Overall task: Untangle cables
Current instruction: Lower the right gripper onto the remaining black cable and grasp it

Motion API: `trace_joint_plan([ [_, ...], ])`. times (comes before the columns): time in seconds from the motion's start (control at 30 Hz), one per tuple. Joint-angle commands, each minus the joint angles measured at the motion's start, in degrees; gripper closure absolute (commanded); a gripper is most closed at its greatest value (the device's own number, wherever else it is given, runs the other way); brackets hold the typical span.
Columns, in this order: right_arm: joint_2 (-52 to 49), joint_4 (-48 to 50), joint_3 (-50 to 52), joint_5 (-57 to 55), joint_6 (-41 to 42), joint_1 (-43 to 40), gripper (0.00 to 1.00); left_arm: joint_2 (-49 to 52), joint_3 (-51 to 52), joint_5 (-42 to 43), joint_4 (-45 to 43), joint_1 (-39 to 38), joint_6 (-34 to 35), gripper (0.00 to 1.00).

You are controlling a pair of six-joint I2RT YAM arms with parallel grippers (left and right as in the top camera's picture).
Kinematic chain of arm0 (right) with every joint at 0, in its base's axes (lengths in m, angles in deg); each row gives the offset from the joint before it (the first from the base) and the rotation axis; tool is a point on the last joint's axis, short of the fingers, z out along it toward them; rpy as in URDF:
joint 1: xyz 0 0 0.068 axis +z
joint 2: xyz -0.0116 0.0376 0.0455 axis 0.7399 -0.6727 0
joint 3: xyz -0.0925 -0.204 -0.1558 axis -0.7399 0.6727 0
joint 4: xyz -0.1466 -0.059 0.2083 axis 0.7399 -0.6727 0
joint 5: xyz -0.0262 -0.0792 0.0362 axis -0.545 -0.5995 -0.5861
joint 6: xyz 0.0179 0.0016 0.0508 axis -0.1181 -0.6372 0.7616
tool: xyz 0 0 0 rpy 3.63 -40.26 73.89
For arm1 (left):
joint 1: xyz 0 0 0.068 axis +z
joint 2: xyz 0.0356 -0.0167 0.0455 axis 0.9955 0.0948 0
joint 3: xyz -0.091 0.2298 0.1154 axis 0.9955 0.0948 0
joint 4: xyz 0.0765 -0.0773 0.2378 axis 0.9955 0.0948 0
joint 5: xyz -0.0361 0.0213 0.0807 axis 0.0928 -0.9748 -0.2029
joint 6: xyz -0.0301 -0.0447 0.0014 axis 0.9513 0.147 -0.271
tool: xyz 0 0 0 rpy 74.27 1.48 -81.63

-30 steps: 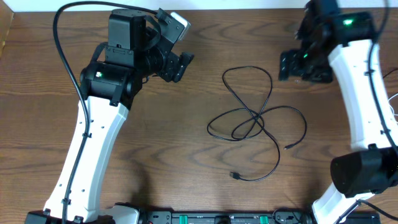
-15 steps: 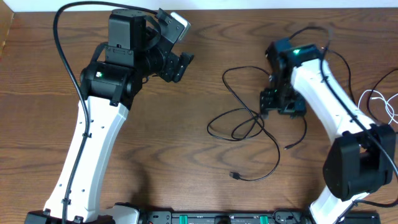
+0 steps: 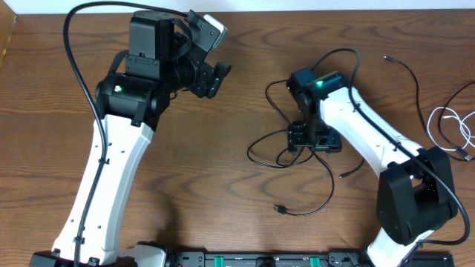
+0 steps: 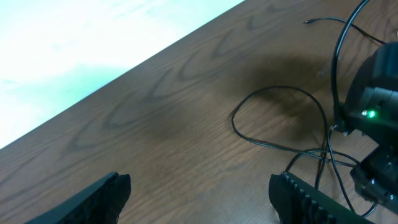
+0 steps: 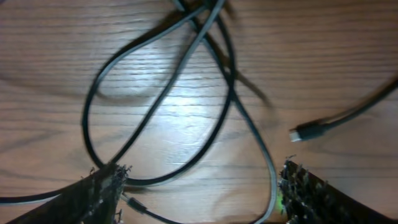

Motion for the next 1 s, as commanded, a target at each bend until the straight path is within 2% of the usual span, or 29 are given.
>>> trace_joint_plan([
  [0.0, 0.5, 1.0, 0.9, 0.3, 2.4, 0.9, 0.20, 0.6, -0.2, 1.0, -0.2, 0.2, 0.5, 0.24],
  [0.17, 0.5, 2.2, 3.3, 0.3, 3.5, 0.9, 0.18, 0.6, -0.2, 1.0, -0.4, 0.2, 0.5, 0.24],
  [0.53, 0.5, 7.6, 7.9, 0.8, 4.7, 1.4, 0.24, 0.6, -0.2, 1.0, -0.6, 0.2, 0.5, 0.24],
  [0.63, 0.5, 8.9, 8.6, 0.8, 5.4, 1.5, 0.34, 0.6, -0.2, 1.0, -0.6, 0.2, 0.5, 0.24],
  [0.97, 0.5, 13.2, 12.5, 0.8, 7.0, 1.5, 0.34, 0.5, -0.2, 1.0, -0.6, 0.2, 0.5, 0.24],
])
